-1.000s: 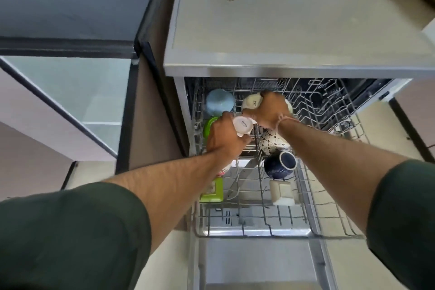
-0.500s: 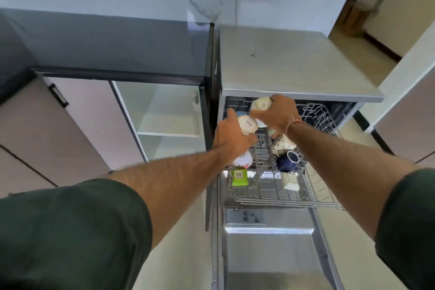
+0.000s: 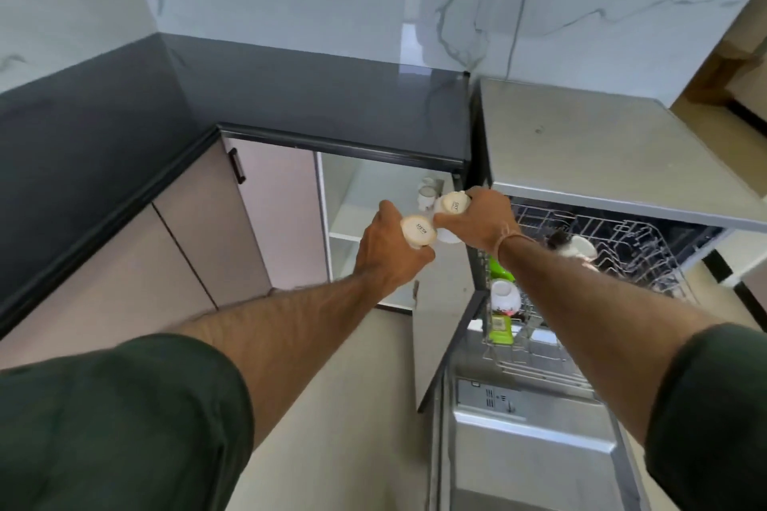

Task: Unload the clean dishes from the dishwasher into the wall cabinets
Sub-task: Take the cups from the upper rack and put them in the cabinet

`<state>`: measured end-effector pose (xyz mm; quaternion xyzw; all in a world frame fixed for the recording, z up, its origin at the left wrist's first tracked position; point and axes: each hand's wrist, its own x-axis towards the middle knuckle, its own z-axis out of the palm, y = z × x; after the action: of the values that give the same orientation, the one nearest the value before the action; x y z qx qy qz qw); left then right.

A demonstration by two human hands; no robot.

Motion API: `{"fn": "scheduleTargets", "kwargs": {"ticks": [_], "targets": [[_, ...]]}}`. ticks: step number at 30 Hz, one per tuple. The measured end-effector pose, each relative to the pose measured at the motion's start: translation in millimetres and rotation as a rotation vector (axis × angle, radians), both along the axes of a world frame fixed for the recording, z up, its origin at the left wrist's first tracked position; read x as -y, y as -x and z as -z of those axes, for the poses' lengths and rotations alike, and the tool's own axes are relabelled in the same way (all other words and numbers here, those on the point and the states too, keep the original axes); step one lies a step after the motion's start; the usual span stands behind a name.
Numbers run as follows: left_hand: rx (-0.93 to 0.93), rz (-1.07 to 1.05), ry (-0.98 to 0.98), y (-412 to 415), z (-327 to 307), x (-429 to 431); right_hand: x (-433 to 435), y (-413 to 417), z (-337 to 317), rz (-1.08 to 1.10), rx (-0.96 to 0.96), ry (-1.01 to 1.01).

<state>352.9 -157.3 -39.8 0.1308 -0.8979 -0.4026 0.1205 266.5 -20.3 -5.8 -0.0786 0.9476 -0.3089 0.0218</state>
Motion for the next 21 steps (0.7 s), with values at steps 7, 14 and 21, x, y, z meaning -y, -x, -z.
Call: {"fn": "scheduleTargets", "kwargs": {"ticks": [7,14,21], "targets": [[0.032,-0.055,0.026,27.3,39.6,65.5,58.4,27.2,45.7,-0.017,0.04,-0.012],[0.084,-0.06,0.04,122.0,100.6,116.8,101.9,101.5,117.5,0.007,0.117,-0.006],[0.135,0.05,0.064,232.8,169.0,143.6,124.6,188.4,195.7,0.024,0.163,-0.063]]}}
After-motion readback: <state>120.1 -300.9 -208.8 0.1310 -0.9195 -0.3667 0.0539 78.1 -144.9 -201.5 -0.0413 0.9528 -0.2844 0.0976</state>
